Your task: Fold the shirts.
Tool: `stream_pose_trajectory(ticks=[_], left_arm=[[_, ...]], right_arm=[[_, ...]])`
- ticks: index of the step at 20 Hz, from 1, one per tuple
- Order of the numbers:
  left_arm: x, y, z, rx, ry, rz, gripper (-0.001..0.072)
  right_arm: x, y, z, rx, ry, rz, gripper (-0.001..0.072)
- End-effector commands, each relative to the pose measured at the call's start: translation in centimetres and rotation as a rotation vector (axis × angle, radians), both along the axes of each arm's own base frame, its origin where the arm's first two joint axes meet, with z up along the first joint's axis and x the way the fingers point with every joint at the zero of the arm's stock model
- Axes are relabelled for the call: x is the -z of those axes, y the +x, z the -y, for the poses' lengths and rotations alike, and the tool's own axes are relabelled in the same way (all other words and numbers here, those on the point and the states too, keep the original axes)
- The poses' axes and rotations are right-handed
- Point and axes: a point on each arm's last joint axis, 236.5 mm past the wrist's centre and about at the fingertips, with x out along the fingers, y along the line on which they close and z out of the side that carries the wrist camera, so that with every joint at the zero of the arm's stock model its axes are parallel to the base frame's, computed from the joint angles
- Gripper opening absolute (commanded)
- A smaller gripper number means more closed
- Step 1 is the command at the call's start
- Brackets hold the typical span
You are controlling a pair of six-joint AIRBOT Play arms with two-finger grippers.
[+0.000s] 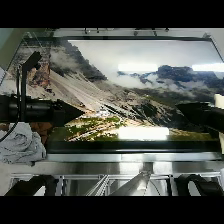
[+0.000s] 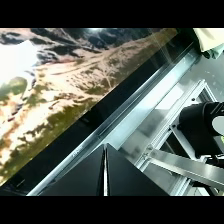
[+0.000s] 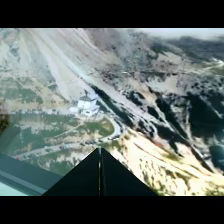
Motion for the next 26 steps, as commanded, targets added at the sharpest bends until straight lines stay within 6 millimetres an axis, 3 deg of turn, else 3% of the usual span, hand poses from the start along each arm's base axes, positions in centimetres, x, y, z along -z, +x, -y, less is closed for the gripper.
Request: stream_pose_trajectory(ticks=[1,4,6,8,9,10,12,14,20,24,26], left_arm=[[0.0,0.0,0.0,0.001,0.0,0.001,0.0014],[0.3,0.8,-0.5,-0.026,0.027,0.027,0.0017],[1.1,2.9,-3.9,-0.157,0.145,0.029,0.0321],[1.2,5.6,-10.1,-0.333,0.313,0.053,0.0368],[1.3,6.5,-13.7,-0.408,0.403,0.043,0.0646],[1.9,6.9,-17.6,-0.512,0.484,-0.017,0.072],[4.4,6.7,-23.4,-0.621,0.582,-0.173,0.072],[8.0,7.5,-26.3,-0.649,0.595,-0.262,0.072],[19.0,9.6,-28.1,-0.559,0.629,-0.433,0.072],[23.2,11.7,-29.3,-0.52,0.656,-0.469,0.072],[24.6,10.8,-30.7,-0.474,0.73,-0.535,0.072]], right_arm=[[0.0,0.0,0.0,0.0,0.0,0.0,0.0017],[0.0,0.0,0.0,0.0,0.0,0.0,0.0017],[0.0,0.0,0.0,0.0,0.0,0.0,0.0017],[0.0,0.0,0.0,0.0,0.0,0.0,0.0017],[0.0,0.0,0.0,0.0,0.0,0.0,0.0017],[0.0,0.0,0.0,0.0,0.0,0.001,0.0017],[0.0,0.0,0.0,0.0,0.0,0.0,0.0017],[0.0,0.0,0.0,0.0,0.0,0.001,0.0017],[0.1,0.0,0.0,0.0,0.001,-0.001,0.0017],[0.1,0.0,0.0,0.0,0.001,-0.002,0.0017],[0.0,0.0,0.0,0.0,0.001,-0.001,0.0017]])
